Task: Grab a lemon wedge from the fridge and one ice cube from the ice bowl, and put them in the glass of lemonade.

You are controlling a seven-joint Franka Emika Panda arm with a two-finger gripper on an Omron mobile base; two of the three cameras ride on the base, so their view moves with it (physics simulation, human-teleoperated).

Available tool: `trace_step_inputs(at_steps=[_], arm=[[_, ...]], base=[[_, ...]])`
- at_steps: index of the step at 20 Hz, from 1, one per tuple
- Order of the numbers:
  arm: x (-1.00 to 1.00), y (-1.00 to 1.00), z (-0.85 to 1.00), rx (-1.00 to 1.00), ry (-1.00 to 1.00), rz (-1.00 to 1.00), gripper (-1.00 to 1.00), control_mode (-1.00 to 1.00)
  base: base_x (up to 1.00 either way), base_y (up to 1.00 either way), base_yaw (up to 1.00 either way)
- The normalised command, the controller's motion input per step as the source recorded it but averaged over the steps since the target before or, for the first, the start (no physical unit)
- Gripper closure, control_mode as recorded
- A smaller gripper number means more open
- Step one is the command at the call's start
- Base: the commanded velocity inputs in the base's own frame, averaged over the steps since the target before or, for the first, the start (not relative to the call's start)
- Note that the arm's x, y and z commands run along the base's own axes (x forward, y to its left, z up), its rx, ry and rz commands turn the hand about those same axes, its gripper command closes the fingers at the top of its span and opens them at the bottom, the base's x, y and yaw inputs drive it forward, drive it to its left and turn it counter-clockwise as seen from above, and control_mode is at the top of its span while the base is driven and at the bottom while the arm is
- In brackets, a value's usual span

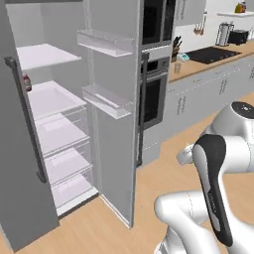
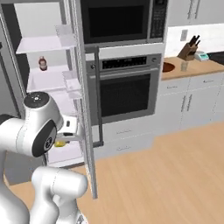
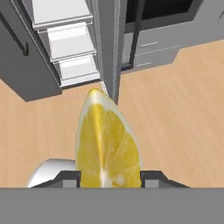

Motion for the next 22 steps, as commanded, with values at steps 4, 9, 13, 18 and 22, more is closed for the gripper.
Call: trace_step_inputs(at_steps=[4,9,13,18,22], arm=[[0.00,0.00,0.00,0.00,0.00,0.00,1.00,1.00],[0.00,0.00,0.00,0.00,0.00,0.00,1.00,1.00],[0.00,0.00,0.00,0.00,0.00,0.00,1.00,1.00],[0.00,0.00,0.00,0.00,0.00,0.00,1.00,1.00],[0.00,0.00,0.00,0.00,0.00,0.00,1.00,1.00]], base=[[0.00,-0.91,-0.58],[0.88,-0.29,-0.08],[1.00,0.14,-0.07],[1.00,-0.16,0.00],[0.88,-0.79,0.15]])
